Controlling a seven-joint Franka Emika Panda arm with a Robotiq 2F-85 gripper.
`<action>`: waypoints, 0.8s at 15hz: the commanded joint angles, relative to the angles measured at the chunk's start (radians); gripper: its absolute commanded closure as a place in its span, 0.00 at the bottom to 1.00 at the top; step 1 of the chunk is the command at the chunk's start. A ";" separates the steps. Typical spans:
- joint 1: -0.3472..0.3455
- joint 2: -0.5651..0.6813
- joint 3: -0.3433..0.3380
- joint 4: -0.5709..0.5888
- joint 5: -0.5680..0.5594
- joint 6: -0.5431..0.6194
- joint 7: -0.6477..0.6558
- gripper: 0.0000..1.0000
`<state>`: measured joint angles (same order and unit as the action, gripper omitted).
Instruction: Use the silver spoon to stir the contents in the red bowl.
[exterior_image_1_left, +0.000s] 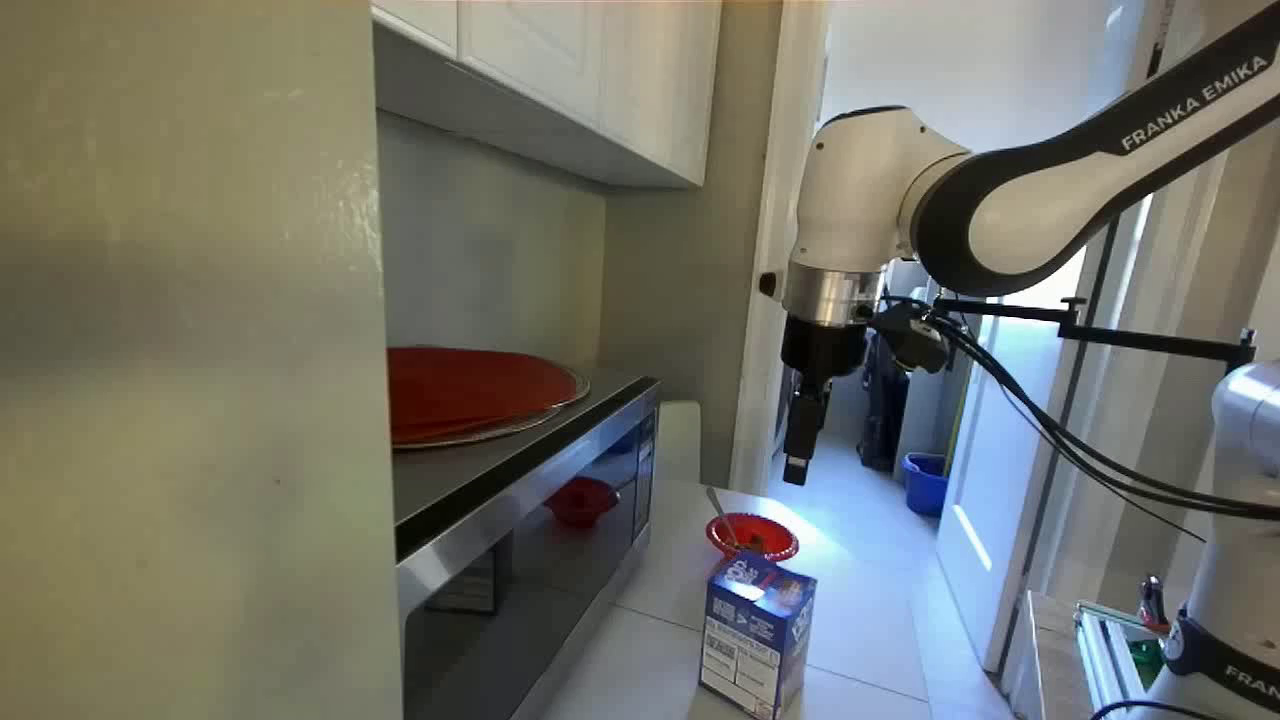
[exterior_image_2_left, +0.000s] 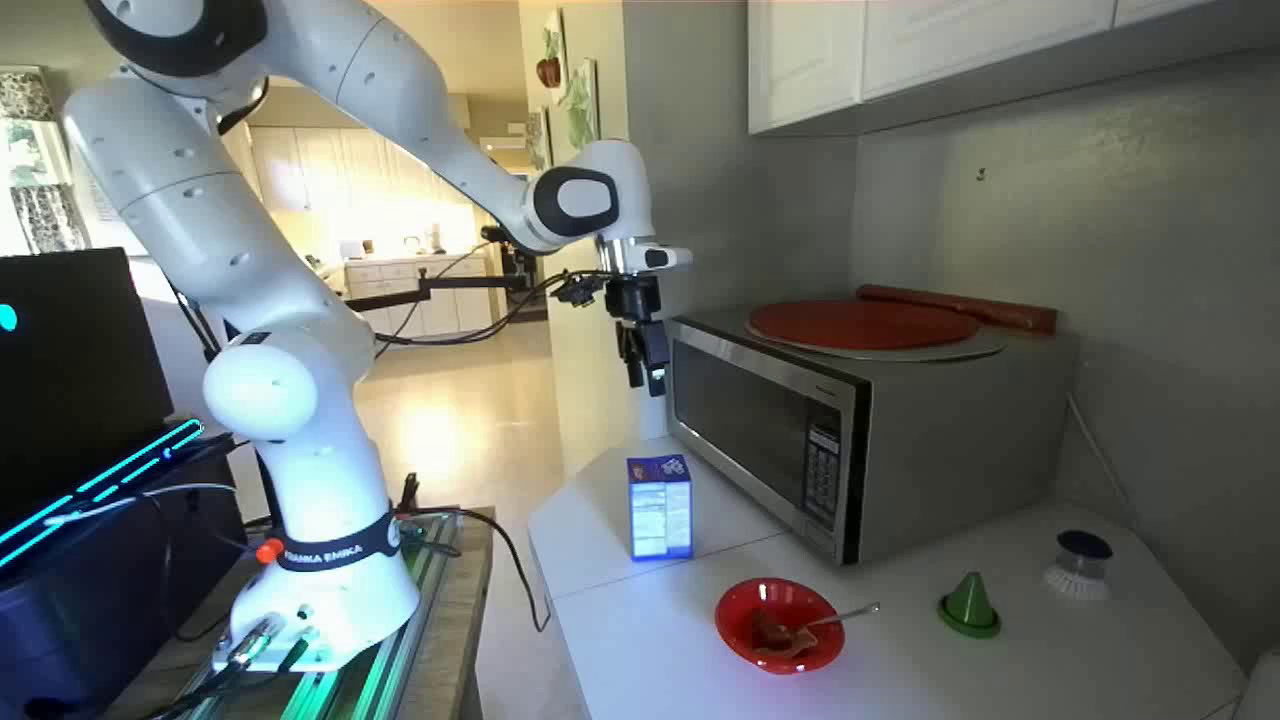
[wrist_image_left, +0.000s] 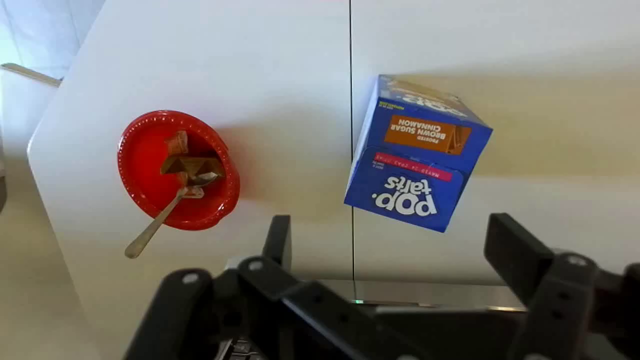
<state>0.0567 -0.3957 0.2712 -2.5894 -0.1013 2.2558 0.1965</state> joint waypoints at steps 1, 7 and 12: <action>0.024 0.002 -0.023 0.002 -0.012 -0.003 0.009 0.00; 0.024 0.002 -0.023 0.002 -0.012 -0.003 0.009 0.00; -0.042 -0.003 -0.088 0.019 -0.081 0.027 -0.017 0.00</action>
<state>0.0501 -0.3961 0.2375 -2.5850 -0.1222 2.2617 0.1955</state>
